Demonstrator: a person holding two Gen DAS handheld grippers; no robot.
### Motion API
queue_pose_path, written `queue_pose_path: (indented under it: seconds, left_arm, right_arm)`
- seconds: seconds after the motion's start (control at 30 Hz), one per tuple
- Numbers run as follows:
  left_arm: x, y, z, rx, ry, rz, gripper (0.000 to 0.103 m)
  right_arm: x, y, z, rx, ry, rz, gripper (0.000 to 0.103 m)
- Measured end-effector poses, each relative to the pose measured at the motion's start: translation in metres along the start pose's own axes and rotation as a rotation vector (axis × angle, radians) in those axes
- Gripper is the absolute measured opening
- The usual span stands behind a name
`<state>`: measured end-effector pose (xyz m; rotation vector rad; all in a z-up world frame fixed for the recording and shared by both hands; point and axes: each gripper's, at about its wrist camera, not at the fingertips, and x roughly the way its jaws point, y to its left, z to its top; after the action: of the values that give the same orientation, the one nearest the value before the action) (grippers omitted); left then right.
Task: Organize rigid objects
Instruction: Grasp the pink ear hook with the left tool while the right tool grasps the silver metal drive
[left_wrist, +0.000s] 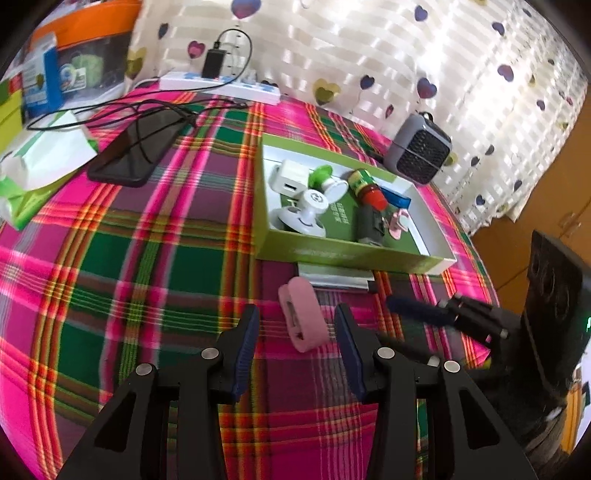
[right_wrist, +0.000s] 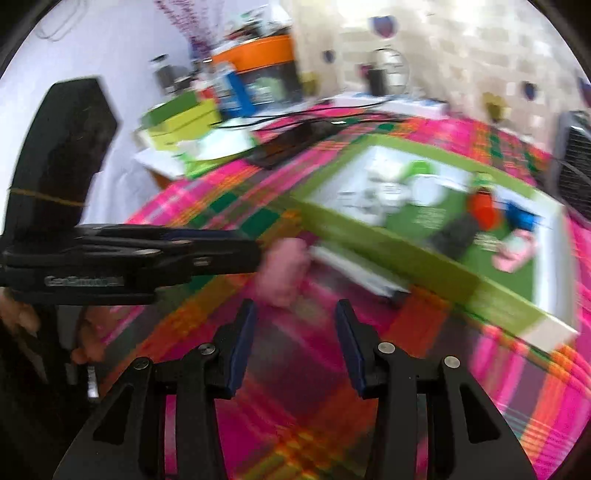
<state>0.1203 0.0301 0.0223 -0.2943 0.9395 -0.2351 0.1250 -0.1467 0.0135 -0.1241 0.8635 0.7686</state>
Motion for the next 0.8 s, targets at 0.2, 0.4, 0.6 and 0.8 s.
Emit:
queue_pose_path:
  seconds: [0.2, 0.4, 0.6, 0.8]
  left_arm:
    - [0.012, -0.016, -0.004, 0.052, 0.036, 0.027, 0.041]
    - [0.023, -0.016, -0.004, 0.063, 0.044, 0.112, 0.041]
    - [0.020, -0.002, -0.003, 0.039, 0.028, 0.129, 0.041]
    - [0.013, 0.011, 0.001, 0.014, 0.000, 0.132, 0.041]
  right_arm:
    - [-0.006, -0.028, 0.003, 0.049, -0.012, -0.055, 0.045]
    - [0.001, -0.032, 0.006, 0.030, 0.012, -0.031, 0.045]
    - [0.015, -0.033, 0.013, 0.041, 0.038, 0.003, 0.045]
    - [0.023, -0.027, 0.017, 0.010, 0.053, 0.013, 0.045]
